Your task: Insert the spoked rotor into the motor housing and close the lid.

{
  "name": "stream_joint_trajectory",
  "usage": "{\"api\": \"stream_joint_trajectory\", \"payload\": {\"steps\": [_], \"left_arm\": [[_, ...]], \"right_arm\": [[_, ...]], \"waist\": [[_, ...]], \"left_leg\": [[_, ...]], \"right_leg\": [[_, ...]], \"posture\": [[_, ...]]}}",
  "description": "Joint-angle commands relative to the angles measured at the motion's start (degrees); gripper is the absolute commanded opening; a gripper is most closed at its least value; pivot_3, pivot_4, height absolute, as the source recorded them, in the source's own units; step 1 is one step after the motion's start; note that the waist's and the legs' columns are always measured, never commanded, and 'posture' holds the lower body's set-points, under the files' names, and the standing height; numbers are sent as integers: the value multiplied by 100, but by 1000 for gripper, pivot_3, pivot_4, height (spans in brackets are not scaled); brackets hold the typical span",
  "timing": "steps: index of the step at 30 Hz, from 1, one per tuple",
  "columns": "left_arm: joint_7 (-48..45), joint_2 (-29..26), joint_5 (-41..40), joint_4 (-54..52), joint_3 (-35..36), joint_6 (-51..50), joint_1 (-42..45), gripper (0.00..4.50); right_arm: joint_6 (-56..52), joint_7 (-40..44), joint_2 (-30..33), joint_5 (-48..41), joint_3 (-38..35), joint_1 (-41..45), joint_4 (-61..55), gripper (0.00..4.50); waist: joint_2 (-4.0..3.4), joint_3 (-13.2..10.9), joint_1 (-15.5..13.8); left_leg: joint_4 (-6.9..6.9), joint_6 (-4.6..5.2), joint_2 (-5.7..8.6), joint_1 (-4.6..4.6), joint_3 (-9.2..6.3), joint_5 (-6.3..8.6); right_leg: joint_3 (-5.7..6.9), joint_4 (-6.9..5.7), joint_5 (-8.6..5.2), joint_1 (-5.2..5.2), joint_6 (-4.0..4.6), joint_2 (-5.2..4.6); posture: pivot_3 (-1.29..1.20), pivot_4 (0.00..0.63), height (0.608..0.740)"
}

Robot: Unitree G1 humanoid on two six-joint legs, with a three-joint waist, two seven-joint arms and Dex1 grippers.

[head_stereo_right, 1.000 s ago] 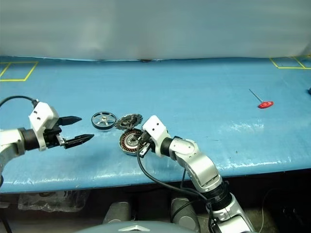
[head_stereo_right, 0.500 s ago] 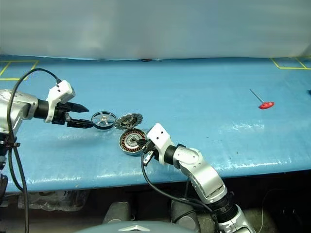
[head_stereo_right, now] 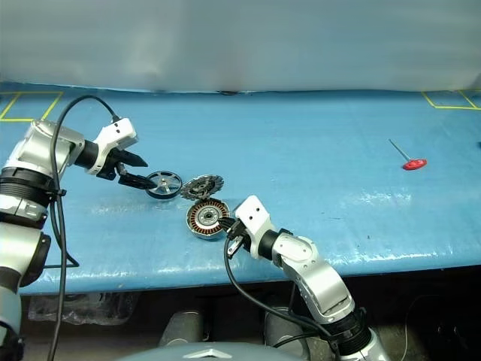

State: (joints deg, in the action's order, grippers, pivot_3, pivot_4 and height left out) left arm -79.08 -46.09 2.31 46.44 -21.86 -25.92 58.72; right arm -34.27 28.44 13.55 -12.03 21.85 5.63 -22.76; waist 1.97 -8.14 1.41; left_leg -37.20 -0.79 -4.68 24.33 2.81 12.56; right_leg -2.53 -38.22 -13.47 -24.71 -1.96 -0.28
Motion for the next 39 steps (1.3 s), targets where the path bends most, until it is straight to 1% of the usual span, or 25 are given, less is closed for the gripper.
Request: {"api": "stream_joint_trajectory", "payload": {"steps": [1,3,17,26,39], "left_arm": [[-88,89,208,178,40,336,270,3928],[-160,123,313,245,15,476,298,3928],[-282,405,913,664,-110,1093,464,3928],[-21,608,1305,935,-168,1817,565,3928],[251,841,1634,1478,-129,2430,743,3928]], "right_arm": [[129,-83,-64,-17,-47,-31,-231,0],[133,-112,-80,-10,-42,-43,-235,0],[182,-247,-151,15,11,-102,-201,0],[208,-274,-201,39,44,-103,-183,0],[223,-380,-249,57,43,-182,-229,0]], "waist": [[0,0,-1],[0,0,9],[1,1,-4],[1,0,-2],[2,1,-5]], "left_leg": [[-2,0,0,3,-3,0],[-5,0,0,9,-3,0],[-26,1,1,21,-11,0],[-69,5,1,24,-12,3],[-86,6,2,24,-14,2]], "right_leg": [[1,0,6,-1,-7,0],[1,0,13,-5,-19,0],[5,-8,18,-4,-22,0],[2,-44,17,-3,-24,0],[2,-56,16,-3,-23,0]], "posture": [[0,150,740],[0,150,740],[0,150,740],[0,150,740],[0,150,740]]}}
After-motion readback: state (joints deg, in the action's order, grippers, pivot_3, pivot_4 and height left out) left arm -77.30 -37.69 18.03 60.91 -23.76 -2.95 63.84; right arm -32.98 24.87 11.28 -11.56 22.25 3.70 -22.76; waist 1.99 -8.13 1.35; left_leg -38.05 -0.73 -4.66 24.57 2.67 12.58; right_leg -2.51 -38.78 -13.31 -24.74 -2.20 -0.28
